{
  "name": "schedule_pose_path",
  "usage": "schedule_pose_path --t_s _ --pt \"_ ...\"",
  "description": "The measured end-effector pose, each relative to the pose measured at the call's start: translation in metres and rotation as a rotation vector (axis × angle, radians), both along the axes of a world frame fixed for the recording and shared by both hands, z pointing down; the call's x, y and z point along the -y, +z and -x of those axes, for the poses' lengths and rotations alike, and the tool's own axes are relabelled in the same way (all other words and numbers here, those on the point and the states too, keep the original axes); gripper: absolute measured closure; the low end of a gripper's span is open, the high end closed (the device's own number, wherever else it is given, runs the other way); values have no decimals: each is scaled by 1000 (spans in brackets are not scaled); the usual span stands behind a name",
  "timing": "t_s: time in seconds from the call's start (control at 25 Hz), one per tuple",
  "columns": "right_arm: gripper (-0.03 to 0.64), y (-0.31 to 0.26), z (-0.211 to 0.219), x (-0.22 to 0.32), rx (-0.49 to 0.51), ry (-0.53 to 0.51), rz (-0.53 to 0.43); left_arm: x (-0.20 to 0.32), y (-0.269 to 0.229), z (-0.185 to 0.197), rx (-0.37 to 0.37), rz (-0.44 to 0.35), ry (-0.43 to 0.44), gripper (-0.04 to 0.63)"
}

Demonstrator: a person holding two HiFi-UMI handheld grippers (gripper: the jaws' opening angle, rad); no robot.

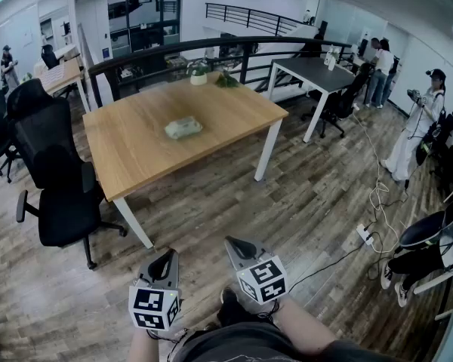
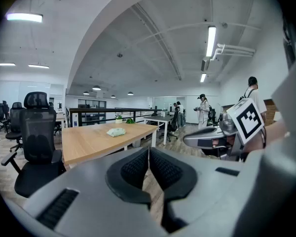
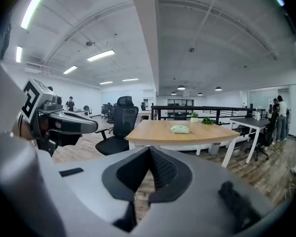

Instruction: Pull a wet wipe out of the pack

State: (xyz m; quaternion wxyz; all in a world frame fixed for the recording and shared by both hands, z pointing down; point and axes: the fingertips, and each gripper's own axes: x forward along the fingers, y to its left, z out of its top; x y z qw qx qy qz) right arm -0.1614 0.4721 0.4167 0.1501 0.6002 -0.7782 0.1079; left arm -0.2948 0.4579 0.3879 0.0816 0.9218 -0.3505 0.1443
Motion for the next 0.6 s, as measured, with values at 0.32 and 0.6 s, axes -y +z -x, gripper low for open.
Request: schedule_pose_path --t_s 0.32,0.6 --pt "595 3 4 -1 -13 -28 3 -3 11 1 5 23 -15 574" --pt "595 22 -3 -1 19 -12 41 4 38 10 30 72 -48 574"
